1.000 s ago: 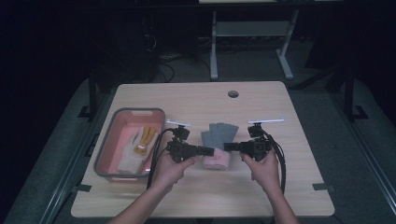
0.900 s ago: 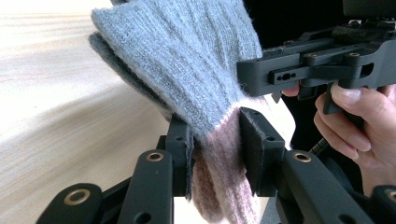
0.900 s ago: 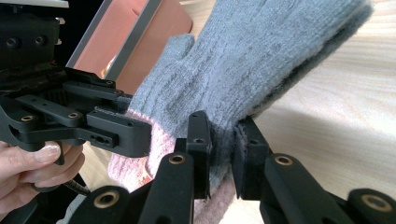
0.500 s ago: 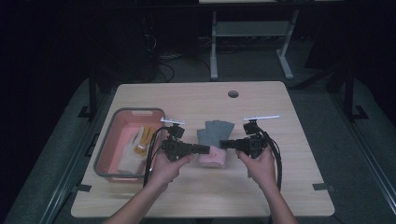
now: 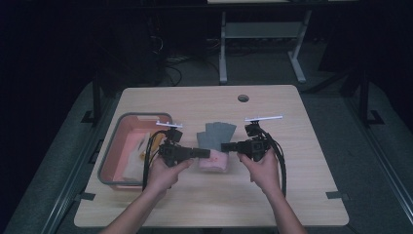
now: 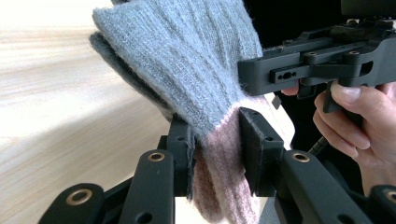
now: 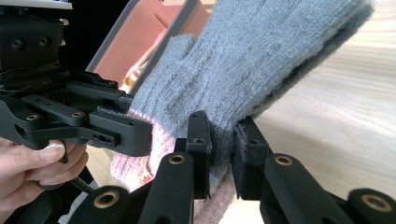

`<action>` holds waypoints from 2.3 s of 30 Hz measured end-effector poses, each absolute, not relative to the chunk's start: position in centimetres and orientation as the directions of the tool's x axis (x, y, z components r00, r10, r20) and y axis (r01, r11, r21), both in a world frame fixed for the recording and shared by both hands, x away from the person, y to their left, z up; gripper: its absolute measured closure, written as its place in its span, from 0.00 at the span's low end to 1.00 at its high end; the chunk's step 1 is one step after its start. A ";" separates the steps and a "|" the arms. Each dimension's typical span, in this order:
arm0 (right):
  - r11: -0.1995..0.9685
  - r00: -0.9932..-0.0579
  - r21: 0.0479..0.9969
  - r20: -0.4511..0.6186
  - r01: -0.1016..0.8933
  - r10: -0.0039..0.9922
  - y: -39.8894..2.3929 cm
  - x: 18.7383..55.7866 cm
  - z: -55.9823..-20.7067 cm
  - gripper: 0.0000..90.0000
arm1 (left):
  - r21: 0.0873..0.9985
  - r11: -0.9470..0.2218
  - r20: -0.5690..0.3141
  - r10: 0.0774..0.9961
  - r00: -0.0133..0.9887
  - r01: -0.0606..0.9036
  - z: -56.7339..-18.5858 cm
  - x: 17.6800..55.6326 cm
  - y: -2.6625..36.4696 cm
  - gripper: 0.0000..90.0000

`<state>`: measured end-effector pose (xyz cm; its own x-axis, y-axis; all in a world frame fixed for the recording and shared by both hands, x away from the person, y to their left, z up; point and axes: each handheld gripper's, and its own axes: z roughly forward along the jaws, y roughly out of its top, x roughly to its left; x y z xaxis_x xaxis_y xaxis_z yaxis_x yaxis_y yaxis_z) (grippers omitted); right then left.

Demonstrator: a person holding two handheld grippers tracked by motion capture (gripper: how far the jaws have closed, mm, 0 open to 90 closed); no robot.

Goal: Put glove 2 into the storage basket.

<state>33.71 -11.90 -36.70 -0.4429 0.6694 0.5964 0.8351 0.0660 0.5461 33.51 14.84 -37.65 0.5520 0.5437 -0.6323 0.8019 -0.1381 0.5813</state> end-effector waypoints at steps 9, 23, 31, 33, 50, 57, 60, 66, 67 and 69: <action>0.067 -0.461 0.556 0.608 0.828 0.646 -11.0 34.3 -35.8 0.87 | 0.588 -0.128 -0.627 0.552 0.550 0.799 -36.6 33.7 16.0 0.75; 0.075 -0.488 0.561 0.638 0.825 0.596 -8.9 35.4 -35.1 0.87 | 0.601 -0.114 -0.613 0.569 0.548 0.791 -35.6 34.0 18.6 0.75; 0.079 -0.495 0.557 0.653 0.827 0.573 -7.6 36.1 -35.1 0.87 | 0.604 -0.100 -0.612 0.577 0.540 0.791 -35.4 34.2 20.1 0.75; 0.086 -0.502 0.560 0.650 0.824 0.570 -7.2 36.3 -34.9 0.87 | 0.605 -0.097 -0.613 0.577 0.540 0.790 -35.3 34.2 20.3 0.76; 0.117 -0.530 0.559 0.670 0.821 0.520 -4.0 37.4 -34.6 0.87 | 0.610 -0.056 -0.607 0.608 0.512 0.790 -34.6 33.8 23.6 0.76; 0.128 -0.542 0.563 0.671 0.817 0.506 -2.6 37.8 -34.8 0.87 | 0.614 -0.044 -0.597 0.626 0.501 0.788 -34.6 33.7 25.3 0.76; 0.131 -0.546 0.563 0.675 0.816 0.497 -2.0 37.9 -34.8 0.87 | 0.614 -0.040 -0.594 0.634 0.495 0.788 -34.5 33.6 25.8 0.77; 0.140 -0.553 0.562 0.683 0.815 0.478 -0.6 38.3 -34.9 0.87 | 0.615 -0.016 -0.595 0.647 0.477 0.789 -34.5 33.4 27.1 0.77; 0.142 -0.556 0.564 0.682 0.814 0.475 -0.5 38.4 -34.9 0.87 | 0.614 -0.017 -0.594 0.649 0.476 0.789 -34.5 33.3 27.4 0.77; 0.145 -0.556 0.562 0.684 0.814 0.472 0.0 38.5 -35.0 0.87 | 0.614 -0.015 -0.592 0.653 0.473 0.789 -34.6 33.3 27.8 0.77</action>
<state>38.46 -0.03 -34.96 -0.5563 0.4723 0.6837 0.8142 0.1452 0.5622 33.31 27.77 -34.56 0.4731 0.6525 -0.5919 0.7888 -0.0146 0.6145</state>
